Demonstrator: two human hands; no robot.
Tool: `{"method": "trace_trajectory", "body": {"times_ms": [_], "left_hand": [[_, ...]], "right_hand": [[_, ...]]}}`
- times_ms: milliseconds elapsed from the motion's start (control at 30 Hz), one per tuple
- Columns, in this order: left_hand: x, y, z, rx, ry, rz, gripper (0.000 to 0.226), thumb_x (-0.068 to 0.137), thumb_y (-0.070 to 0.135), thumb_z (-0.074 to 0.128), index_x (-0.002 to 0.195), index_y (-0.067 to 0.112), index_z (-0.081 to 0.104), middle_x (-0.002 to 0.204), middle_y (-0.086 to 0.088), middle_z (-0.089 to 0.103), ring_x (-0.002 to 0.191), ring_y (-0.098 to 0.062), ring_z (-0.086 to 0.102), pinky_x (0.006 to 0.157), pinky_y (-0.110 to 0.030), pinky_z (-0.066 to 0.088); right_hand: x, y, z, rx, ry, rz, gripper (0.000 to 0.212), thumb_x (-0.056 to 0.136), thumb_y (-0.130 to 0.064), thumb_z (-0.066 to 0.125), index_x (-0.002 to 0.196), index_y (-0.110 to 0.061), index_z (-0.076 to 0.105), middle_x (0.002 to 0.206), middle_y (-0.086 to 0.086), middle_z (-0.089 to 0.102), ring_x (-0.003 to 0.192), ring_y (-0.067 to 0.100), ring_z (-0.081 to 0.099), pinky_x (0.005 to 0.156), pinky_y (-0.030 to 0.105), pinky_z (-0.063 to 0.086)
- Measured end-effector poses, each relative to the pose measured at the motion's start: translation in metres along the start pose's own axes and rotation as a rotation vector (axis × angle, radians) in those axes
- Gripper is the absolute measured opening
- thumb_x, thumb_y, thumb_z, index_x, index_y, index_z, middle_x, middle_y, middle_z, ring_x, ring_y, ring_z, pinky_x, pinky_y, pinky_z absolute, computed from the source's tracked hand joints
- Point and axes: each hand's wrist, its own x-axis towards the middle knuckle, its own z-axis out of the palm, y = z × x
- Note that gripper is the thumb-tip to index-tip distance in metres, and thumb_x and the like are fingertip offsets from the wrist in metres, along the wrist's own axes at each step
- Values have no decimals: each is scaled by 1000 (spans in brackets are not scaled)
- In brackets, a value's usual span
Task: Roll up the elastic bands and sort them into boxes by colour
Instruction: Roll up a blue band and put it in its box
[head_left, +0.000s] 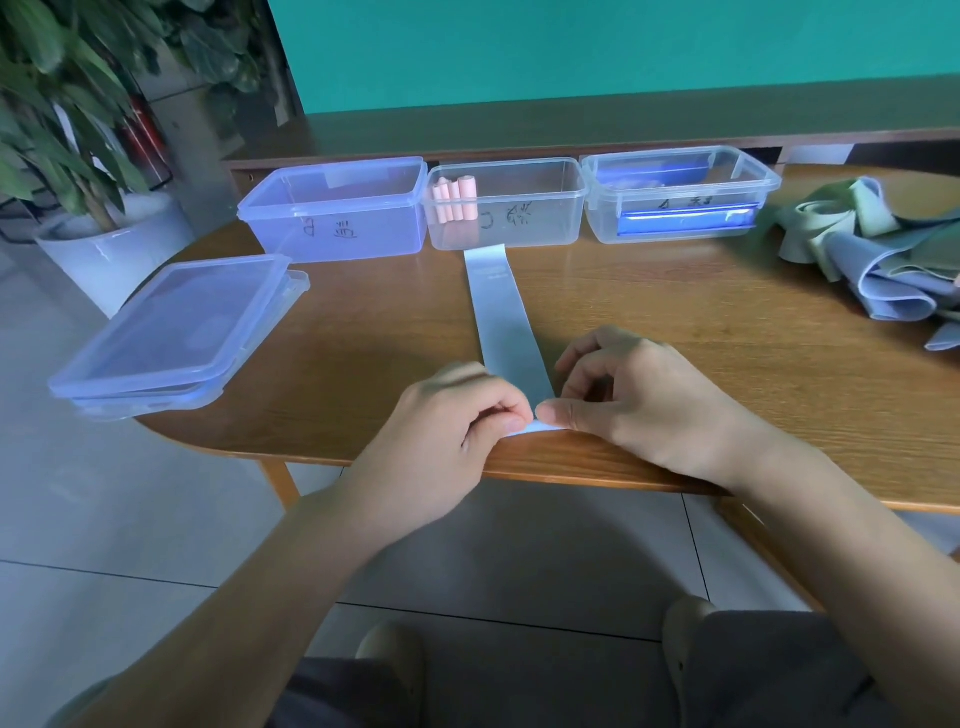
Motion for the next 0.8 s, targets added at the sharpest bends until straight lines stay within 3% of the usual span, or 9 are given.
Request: {"method": "trace_trajectory", "body": {"times_ms": [167,300,400,600,800], "left_hand": [[-2,-2,-1,-16,21,-32,7,87,25,76,93,23,76,90,14,59,88,1,55,73,-5,37],[1,2,-1,-9,24,-73,6,89,26,74,92,25,78,92,16,59,88,-3,58,73,-7,40],[2,2,-1,14,28,-59,7,91,26,71,91,24,78,91,16,60,89,-3,58,74,-9,43],[3,-2,2,27,72,-52,8,92,21,70,93,22,78,93,13,62,89,-2,57,76,-5,40],[1,-1,4,45,93,-21,8,95,22,66,96,21,74,95,12,62,89,-3,55,76,-8,41]], "right_hand": [[1,2,4,16,71,-52,21,81,-39,81,73,-28,65,102,-10,60,88,2,57,72,9,39],[-1,6,9,74,87,-220,10,85,-26,80,83,-23,71,102,-6,62,92,8,61,82,9,41],[-3,11,8,70,34,-311,7,87,-28,77,89,-22,76,105,-7,63,98,7,62,85,11,42],[-1,16,7,27,43,-342,10,87,-30,76,94,-23,78,103,-9,65,101,5,62,89,13,43],[1,17,9,-22,82,-344,7,92,-23,73,93,-21,80,102,-8,65,96,-1,60,85,7,38]]}}
